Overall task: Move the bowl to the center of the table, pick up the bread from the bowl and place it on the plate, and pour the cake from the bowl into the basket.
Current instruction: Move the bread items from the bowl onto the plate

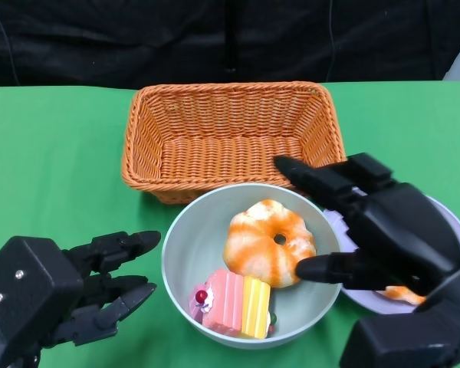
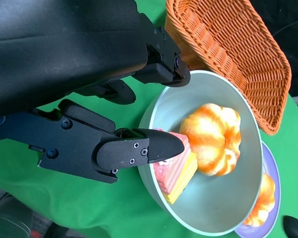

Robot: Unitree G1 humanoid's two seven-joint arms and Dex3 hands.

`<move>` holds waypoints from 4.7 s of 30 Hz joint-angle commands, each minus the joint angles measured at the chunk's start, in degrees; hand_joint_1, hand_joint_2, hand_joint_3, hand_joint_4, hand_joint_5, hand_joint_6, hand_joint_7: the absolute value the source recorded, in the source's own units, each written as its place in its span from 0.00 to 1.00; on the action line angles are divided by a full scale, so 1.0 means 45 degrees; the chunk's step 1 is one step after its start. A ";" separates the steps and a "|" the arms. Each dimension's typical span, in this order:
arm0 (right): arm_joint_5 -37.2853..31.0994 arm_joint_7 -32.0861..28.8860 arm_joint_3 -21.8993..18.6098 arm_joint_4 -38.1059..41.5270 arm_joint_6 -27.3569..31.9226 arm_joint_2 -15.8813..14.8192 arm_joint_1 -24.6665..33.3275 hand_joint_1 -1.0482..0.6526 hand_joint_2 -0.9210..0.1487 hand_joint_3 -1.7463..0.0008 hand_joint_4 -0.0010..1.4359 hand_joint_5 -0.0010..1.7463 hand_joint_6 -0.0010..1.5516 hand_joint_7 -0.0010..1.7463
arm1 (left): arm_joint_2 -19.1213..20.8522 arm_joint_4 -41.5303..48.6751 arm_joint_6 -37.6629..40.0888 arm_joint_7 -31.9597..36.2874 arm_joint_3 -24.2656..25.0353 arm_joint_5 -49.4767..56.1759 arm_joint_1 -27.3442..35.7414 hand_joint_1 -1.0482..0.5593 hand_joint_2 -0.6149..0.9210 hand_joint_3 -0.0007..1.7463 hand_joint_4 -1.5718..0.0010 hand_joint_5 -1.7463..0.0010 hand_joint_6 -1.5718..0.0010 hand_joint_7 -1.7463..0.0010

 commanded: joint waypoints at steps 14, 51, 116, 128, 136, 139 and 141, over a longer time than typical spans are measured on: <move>-0.1656 -0.0675 0.1396 0.3854 -0.0531 0.0015 -0.1646 0.20 0.01 1.00 0.01 0.41 0.15 0.06 | -0.0147 -0.0491 0.0224 0.0198 -0.0174 0.0179 0.0282 0.29 1.00 0.29 0.74 0.84 0.75 1.00; -0.1641 -0.8820 0.2289 0.9389 -0.5212 0.1321 -0.3306 0.54 0.55 0.26 0.70 1.00 0.49 1.00 | -0.0473 -0.1042 0.0787 0.0184 -0.0297 0.0191 0.0366 0.30 1.00 0.30 0.74 0.82 0.75 1.00; -0.1266 -0.1038 0.1544 0.3850 -0.0847 0.0952 -0.1634 0.12 0.00 0.92 0.00 0.27 0.08 0.00 | -0.0459 -0.0910 0.0799 0.0112 -0.0309 0.0131 0.0372 0.31 1.00 0.30 0.76 0.77 0.74 1.00; -0.0255 -0.0087 0.0470 0.1590 -0.0605 0.0244 -0.0964 0.24 0.00 0.97 0.00 0.36 0.12 0.03 | -0.0479 -0.0973 0.0828 0.0139 -0.0274 0.0099 0.0371 0.31 1.00 0.29 0.77 0.76 0.74 1.00; -0.0724 -0.0906 0.0283 0.1646 -0.0863 0.0121 -0.0773 0.40 0.05 1.00 0.03 0.45 0.20 0.06 | -0.0418 -0.1025 0.0934 0.0162 -0.0279 0.0102 0.0381 0.31 1.00 0.28 0.78 0.76 0.75 1.00; -0.0584 -0.0927 0.0237 0.1676 -0.1103 0.0030 -0.0790 0.41 0.06 1.00 0.02 0.46 0.22 0.06 | -0.0470 -0.1060 0.0963 0.0160 -0.0245 0.0019 0.0400 0.32 1.00 0.29 0.78 0.76 0.75 1.00; -0.0442 -0.0512 0.0264 0.1656 -0.1239 -0.0169 -0.0833 0.39 0.07 1.00 0.03 0.47 0.22 0.06 | -0.0480 -0.1117 0.0999 0.0178 -0.0247 0.0009 0.0403 0.32 1.00 0.29 0.78 0.75 0.74 1.00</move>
